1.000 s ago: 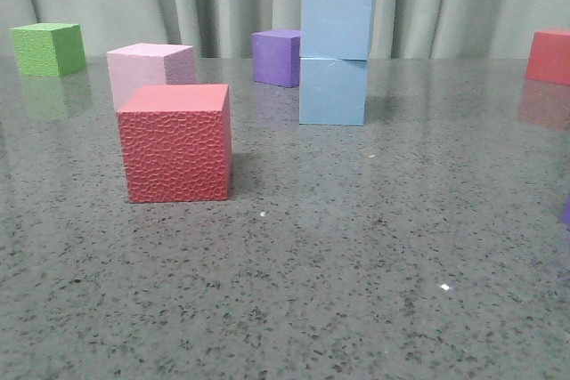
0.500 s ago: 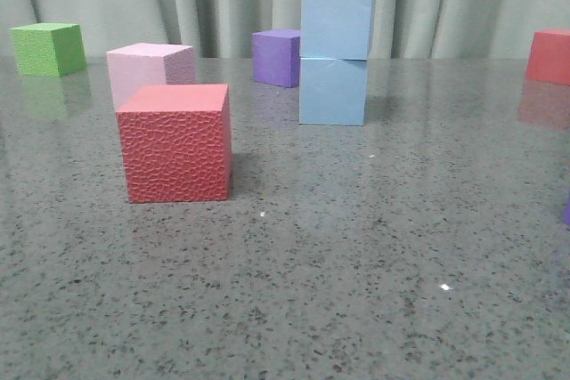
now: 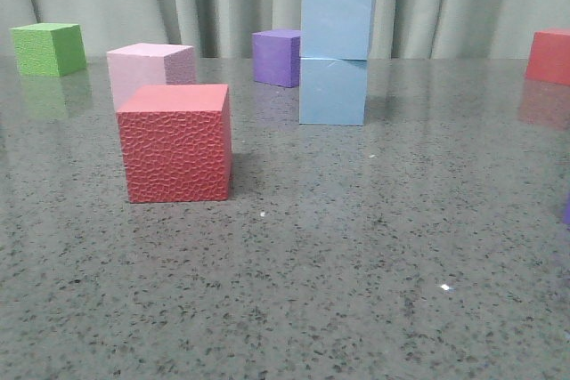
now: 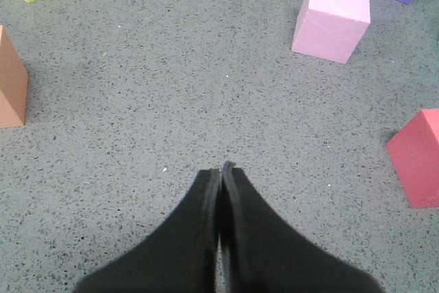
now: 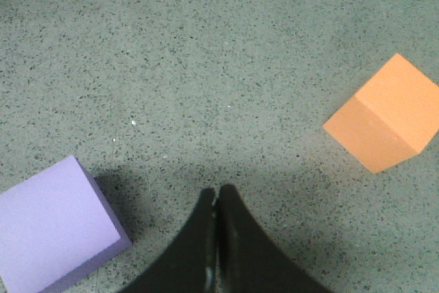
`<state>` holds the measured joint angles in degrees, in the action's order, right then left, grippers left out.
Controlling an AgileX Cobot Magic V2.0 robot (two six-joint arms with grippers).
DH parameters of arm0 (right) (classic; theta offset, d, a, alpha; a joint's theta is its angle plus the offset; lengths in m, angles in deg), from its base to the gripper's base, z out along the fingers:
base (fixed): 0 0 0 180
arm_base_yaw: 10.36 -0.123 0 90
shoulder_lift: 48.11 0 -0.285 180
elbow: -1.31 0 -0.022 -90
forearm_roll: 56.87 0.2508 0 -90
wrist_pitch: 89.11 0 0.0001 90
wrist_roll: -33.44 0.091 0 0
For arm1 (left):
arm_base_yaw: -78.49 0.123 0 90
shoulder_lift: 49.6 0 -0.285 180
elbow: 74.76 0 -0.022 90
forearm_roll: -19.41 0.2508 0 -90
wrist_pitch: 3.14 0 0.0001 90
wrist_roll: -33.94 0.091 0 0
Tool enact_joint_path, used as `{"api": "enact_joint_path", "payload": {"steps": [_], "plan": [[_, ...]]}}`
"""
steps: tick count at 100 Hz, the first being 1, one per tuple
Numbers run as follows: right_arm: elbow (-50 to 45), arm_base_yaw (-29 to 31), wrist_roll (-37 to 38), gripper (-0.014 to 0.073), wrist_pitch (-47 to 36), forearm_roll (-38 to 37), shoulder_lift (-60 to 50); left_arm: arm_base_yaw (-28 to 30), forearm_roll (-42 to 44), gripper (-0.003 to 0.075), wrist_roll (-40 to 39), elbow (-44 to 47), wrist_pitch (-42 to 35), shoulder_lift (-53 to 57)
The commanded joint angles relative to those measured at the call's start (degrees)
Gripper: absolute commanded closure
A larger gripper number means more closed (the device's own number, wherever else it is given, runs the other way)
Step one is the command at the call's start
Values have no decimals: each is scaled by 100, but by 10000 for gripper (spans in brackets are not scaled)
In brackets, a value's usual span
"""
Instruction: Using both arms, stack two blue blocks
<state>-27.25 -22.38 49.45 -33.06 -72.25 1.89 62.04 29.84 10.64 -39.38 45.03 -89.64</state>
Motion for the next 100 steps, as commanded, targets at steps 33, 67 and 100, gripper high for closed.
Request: {"api": "enact_joint_path", "payload": {"steps": [33, 67, 100], "plan": [[149, 38, -51, 662, -283, -96, -18, 14, 15, 739, -51, -145, -416, -16], [149, 38, -51, 662, -283, -96, -18, 14, 253, 739, -51, -103, -538, 8], [149, 38, -51, 662, -283, -96, -18, 420, 108, 739, 60, 1079, -2873, 653]]}}
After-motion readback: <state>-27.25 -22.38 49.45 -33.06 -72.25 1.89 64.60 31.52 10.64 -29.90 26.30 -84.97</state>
